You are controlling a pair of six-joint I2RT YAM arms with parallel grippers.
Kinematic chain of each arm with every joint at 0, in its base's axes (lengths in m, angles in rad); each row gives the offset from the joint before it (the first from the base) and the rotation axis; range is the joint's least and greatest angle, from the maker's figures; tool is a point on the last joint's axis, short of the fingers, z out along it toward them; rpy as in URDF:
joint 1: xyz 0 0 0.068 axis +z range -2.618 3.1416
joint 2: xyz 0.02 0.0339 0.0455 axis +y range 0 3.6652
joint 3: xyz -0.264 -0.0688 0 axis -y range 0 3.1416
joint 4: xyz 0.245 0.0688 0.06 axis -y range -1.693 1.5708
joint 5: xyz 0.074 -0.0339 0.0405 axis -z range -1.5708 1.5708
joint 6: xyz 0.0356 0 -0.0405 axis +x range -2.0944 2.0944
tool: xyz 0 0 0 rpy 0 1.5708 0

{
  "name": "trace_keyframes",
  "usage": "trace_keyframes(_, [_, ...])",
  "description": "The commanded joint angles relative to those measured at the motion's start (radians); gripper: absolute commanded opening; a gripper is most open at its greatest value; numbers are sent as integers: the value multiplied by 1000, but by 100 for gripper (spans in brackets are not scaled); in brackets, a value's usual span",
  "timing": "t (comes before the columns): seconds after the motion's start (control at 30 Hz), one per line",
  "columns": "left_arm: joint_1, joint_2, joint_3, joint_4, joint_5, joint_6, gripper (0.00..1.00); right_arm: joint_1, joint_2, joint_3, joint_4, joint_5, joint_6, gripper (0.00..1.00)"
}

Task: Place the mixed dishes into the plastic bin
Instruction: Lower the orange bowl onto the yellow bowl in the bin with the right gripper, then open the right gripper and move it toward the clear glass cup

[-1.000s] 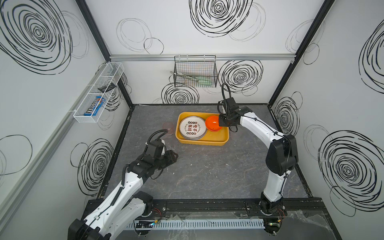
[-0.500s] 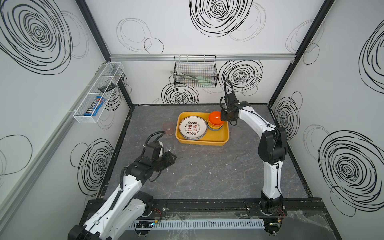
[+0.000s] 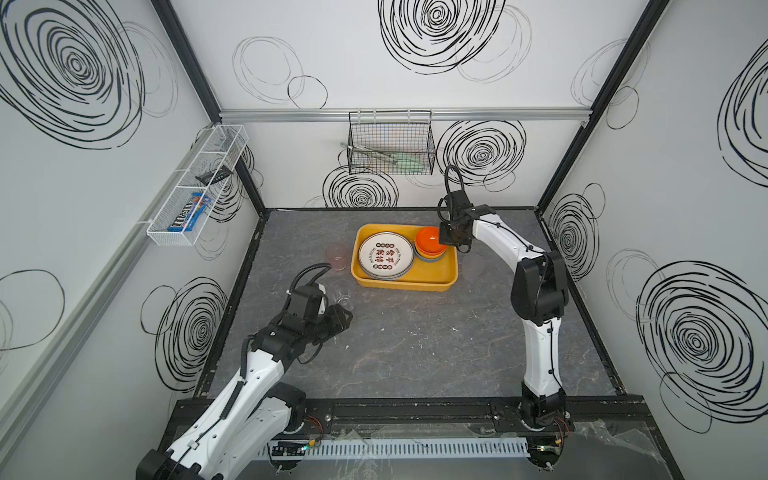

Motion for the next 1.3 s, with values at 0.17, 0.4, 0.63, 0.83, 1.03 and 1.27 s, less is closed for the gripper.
trace_keyframes(0.17, [12, -11, -9, -9, 2, 5, 51, -3, 30, 37, 27, -3, 21, 10])
trace_keyframes(0.4, [14, -14, -12, -10, 0, 5, 51, -3, 39, 42, 20, 5, 23, 24])
trace_keyframes(0.63, [16, -7, 1, -10, 2, 10, 52, -2, -15, 28, -3, 30, 24, 27])
trace_keyframes(0.83, [36, 0, 20, -21, -7, 26, 52, -2, -148, -78, 32, 17, 27, 30])
trace_keyframes(1.03, [73, 27, 50, -26, -11, 55, 52, 4, -311, -263, 111, -70, 31, 32])
trace_keyframes(1.27, [127, 115, 100, -17, -32, 101, 52, 13, -505, -513, 238, -260, 19, 35])
